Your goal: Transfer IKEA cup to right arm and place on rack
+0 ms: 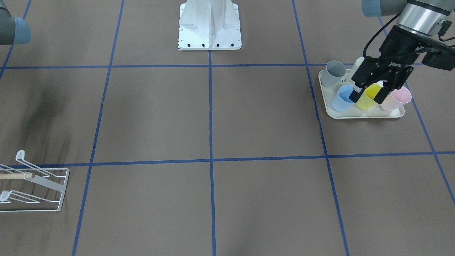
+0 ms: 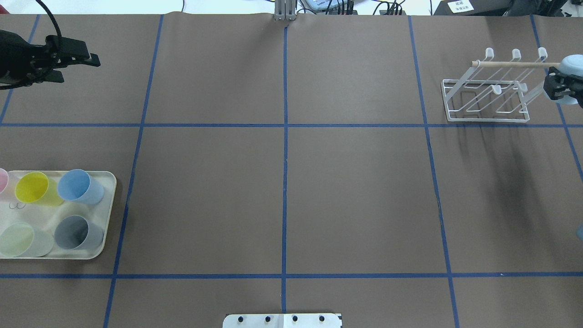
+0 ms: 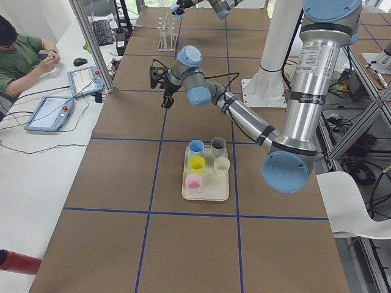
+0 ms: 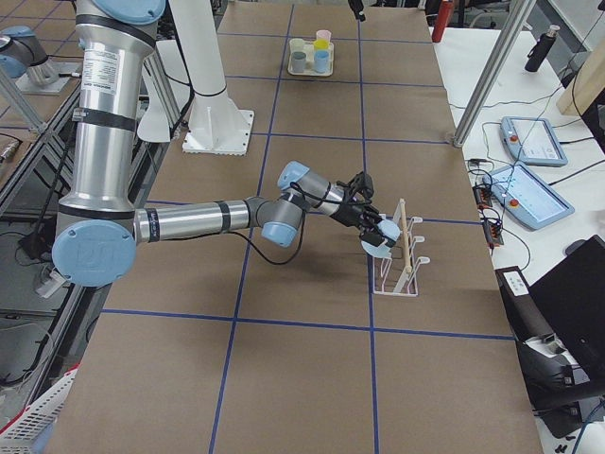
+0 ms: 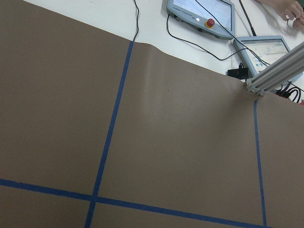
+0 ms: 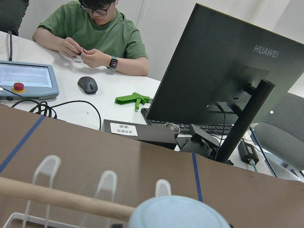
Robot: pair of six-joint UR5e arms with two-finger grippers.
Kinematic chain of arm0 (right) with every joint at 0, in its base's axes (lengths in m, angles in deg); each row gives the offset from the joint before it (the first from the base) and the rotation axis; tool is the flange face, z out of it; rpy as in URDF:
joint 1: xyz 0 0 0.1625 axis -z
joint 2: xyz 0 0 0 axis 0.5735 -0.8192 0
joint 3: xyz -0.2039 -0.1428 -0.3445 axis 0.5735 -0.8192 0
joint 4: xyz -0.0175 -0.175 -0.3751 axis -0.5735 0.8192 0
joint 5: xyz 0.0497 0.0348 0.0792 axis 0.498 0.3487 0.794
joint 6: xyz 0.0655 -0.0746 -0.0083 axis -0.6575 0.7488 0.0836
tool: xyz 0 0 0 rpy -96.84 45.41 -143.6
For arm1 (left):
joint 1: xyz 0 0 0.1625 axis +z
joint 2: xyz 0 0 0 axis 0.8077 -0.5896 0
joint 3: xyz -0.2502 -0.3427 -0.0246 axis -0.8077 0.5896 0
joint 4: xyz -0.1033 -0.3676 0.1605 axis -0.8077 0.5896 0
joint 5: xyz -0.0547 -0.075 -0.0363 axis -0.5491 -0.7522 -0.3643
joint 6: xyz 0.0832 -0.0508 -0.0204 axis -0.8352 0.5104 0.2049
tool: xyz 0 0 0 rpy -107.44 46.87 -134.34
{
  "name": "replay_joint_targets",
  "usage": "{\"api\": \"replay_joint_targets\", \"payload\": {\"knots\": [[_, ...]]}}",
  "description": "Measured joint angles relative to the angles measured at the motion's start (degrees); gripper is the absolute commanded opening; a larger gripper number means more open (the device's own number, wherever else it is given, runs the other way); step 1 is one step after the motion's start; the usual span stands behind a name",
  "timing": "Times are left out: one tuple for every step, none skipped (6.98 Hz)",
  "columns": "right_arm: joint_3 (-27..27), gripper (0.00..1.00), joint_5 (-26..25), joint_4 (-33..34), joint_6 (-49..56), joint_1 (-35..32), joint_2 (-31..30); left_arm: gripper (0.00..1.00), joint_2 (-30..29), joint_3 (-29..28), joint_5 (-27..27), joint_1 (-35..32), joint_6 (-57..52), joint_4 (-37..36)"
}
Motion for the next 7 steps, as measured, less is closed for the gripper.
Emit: {"api": "replay_joint_targets", "payload": {"knots": [[-0.3,0.0,-0.05,0.02,0.78,-0.21,0.45,1.0,-0.02,0.03,0.03,0.0,0.0,0.02],[-0.99,0.0,-0.06,0.01,1.03,-0.39,0.67,1.0,-0.03,0.04,0.05,0.0,0.0,0.02],[-1.84,0.0,-0.07,-0.04,1.03,-0.49,0.72,1.0,-0.03,0.04,0.05,0.0,0.0,0.03],[-2.45,0.0,-0.09,-0.15,1.02,-0.53,0.73,1.0,-0.03,0.07,0.06,0.0,0.02,0.03],[-2.81,0.0,-0.13,-0.25,1.0,-0.56,0.72,1.0,-0.03,0.19,0.05,0.0,0.06,0.03],[-2.93,0.0,-0.15,-0.29,1.02,-0.62,0.75,1.0,-0.02,0.28,0.08,0.0,0.08,0.03],[-2.97,0.0,-0.16,-0.29,1.08,-0.89,0.85,1.0,0.02,0.29,0.09,0.0,0.08,0.03]]}}
